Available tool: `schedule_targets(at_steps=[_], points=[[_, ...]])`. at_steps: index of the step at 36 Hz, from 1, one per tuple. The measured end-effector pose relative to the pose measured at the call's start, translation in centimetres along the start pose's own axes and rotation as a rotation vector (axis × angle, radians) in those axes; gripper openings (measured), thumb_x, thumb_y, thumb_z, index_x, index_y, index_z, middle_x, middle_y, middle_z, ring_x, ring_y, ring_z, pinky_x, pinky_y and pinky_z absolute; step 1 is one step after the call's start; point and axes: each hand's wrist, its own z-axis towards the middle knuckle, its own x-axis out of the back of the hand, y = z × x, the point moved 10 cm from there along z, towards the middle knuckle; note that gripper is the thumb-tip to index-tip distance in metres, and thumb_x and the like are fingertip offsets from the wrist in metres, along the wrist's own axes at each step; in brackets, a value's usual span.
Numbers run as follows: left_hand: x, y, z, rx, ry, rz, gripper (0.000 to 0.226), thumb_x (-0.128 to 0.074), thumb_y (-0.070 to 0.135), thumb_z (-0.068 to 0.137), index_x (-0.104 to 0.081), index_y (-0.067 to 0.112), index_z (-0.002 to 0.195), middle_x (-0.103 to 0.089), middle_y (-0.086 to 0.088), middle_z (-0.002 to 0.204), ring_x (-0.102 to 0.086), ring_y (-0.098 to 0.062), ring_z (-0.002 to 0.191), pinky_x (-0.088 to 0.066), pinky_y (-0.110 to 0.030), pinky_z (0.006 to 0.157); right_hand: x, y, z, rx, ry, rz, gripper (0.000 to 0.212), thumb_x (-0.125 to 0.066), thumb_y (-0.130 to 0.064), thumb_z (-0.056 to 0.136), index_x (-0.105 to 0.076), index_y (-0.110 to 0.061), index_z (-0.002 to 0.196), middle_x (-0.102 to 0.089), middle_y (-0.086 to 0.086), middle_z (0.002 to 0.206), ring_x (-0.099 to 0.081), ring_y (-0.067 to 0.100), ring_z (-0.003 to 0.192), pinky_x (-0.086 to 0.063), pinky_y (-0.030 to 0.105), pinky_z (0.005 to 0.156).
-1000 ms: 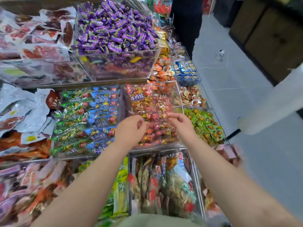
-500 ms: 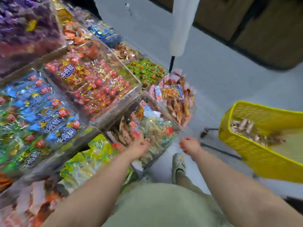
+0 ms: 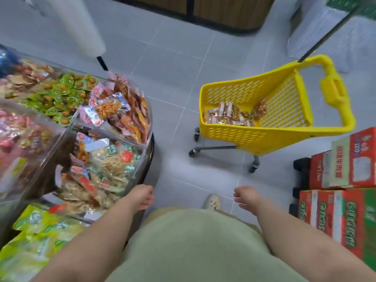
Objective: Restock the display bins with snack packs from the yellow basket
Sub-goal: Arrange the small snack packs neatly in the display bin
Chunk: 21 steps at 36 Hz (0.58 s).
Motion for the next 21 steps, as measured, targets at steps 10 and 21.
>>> schedule_targets(at_steps=[10, 21], points=[[-9.9, 9.5, 0.8, -0.082, 0.018, 0.049, 0.02, -0.045, 0.015, 0.099, -0.051, 0.006, 0.115, -0.057, -0.014, 0.09, -0.053, -0.024, 0.074, -0.041, -0.029, 0.065, 10.7, -1.9, 3.2, -0.008, 0.025, 0.026, 0.009, -0.045, -0.01, 0.094, -0.048, -0.013, 0.085, -0.05, 0.004, 0.078, -0.047, 0.015, 0.065, -0.034, 0.023, 0.059], [-11.8, 16.1, 2.7, -0.015, 0.037, 0.149, 0.025, -0.049, 0.018, 0.097, -0.055, 0.001, 0.116, -0.06, -0.013, 0.091, -0.055, -0.026, 0.076, -0.045, -0.035, 0.078, 14.6, -5.9, 7.0, -0.086, 0.007, 0.073, 0.012, -0.047, -0.014, 0.095, -0.049, -0.013, 0.084, -0.052, 0.002, 0.077, -0.049, 0.013, 0.063, -0.034, 0.023, 0.057]])
